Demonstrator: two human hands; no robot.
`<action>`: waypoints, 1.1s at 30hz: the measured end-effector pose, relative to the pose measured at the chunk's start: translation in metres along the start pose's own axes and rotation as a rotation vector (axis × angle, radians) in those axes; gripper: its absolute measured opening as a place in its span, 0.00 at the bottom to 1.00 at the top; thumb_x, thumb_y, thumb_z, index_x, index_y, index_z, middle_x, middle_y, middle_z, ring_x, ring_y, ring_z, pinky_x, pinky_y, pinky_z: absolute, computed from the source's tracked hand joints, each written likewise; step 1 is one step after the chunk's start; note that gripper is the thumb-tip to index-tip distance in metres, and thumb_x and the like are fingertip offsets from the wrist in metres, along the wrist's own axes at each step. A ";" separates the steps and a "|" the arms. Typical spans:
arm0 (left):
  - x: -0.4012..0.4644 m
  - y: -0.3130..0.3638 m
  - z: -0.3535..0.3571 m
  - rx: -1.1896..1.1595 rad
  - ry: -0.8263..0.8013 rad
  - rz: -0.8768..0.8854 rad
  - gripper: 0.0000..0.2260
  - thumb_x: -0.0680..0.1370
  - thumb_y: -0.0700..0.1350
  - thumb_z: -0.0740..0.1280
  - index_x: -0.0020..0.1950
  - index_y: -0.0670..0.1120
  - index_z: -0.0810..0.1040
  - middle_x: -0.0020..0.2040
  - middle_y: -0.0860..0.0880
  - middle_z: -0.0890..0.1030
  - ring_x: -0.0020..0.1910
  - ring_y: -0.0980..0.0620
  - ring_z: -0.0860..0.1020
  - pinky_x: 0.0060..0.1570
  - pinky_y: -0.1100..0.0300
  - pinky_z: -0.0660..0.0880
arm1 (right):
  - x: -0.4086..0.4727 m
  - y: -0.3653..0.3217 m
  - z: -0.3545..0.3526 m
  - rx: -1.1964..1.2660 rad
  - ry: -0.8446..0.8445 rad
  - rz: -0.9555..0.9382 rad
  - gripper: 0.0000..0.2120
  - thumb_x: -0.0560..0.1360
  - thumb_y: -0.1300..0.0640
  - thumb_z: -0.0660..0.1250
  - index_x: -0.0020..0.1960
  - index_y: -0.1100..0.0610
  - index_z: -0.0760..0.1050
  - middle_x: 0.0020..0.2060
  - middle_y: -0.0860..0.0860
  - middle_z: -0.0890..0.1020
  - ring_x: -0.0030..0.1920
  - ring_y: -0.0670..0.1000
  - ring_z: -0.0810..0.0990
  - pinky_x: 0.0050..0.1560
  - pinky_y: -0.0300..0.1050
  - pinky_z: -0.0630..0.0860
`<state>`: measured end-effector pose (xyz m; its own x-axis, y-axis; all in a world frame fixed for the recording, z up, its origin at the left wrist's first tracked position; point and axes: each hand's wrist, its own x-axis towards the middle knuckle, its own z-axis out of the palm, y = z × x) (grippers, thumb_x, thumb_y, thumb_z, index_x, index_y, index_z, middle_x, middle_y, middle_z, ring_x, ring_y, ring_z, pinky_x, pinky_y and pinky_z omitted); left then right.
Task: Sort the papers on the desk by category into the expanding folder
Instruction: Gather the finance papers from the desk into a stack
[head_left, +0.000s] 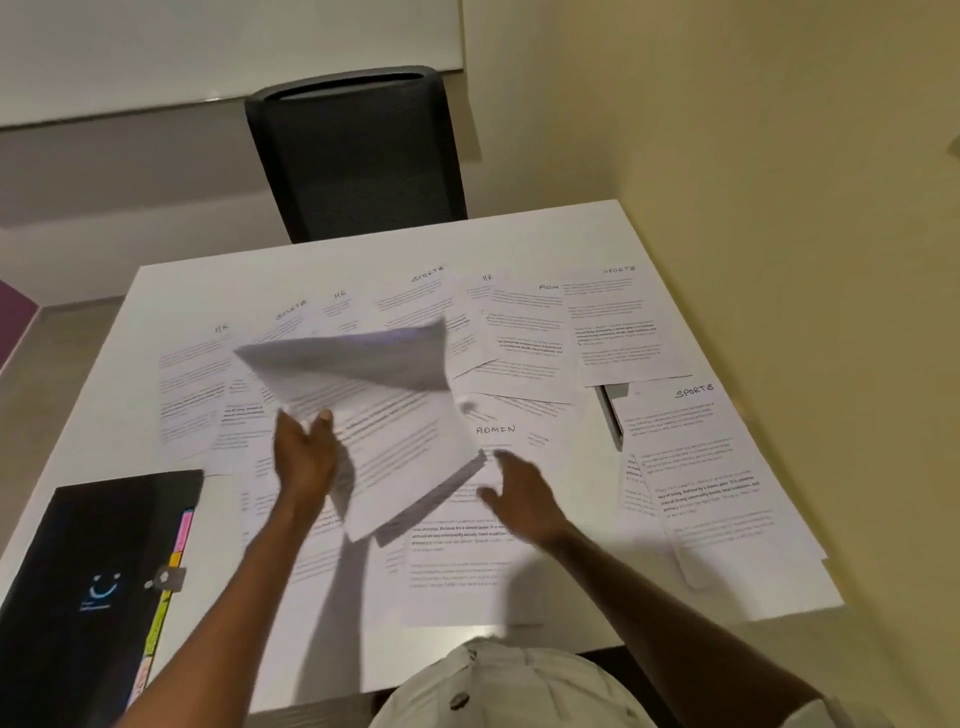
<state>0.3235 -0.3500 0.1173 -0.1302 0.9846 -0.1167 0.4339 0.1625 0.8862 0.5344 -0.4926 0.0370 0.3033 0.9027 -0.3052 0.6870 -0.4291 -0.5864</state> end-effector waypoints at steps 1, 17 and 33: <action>0.008 -0.002 -0.013 -0.012 0.031 -0.015 0.21 0.80 0.47 0.66 0.67 0.36 0.71 0.63 0.35 0.77 0.62 0.38 0.76 0.62 0.48 0.71 | -0.007 0.002 0.015 -0.130 -0.139 -0.067 0.36 0.78 0.44 0.64 0.79 0.57 0.54 0.77 0.59 0.59 0.76 0.58 0.59 0.74 0.51 0.56; 0.082 -0.040 -0.102 -0.145 -0.021 -0.168 0.14 0.80 0.41 0.65 0.65 0.39 0.75 0.59 0.37 0.81 0.56 0.37 0.81 0.57 0.41 0.77 | -0.010 0.017 0.025 -0.396 0.136 0.031 0.10 0.71 0.62 0.62 0.50 0.60 0.78 0.49 0.55 0.82 0.54 0.60 0.79 0.55 0.50 0.72; 0.113 -0.070 -0.170 -0.214 -0.013 -0.188 0.16 0.82 0.41 0.63 0.70 0.47 0.71 0.58 0.51 0.80 0.51 0.54 0.81 0.40 0.60 0.79 | -0.023 -0.039 0.117 -0.436 -0.069 -0.166 0.15 0.77 0.50 0.64 0.58 0.57 0.80 0.58 0.55 0.81 0.64 0.57 0.75 0.62 0.51 0.72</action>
<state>0.1270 -0.2608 0.1176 -0.1790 0.9393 -0.2926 0.2044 0.3264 0.9228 0.4235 -0.5001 -0.0203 0.1315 0.9475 -0.2914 0.9404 -0.2123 -0.2658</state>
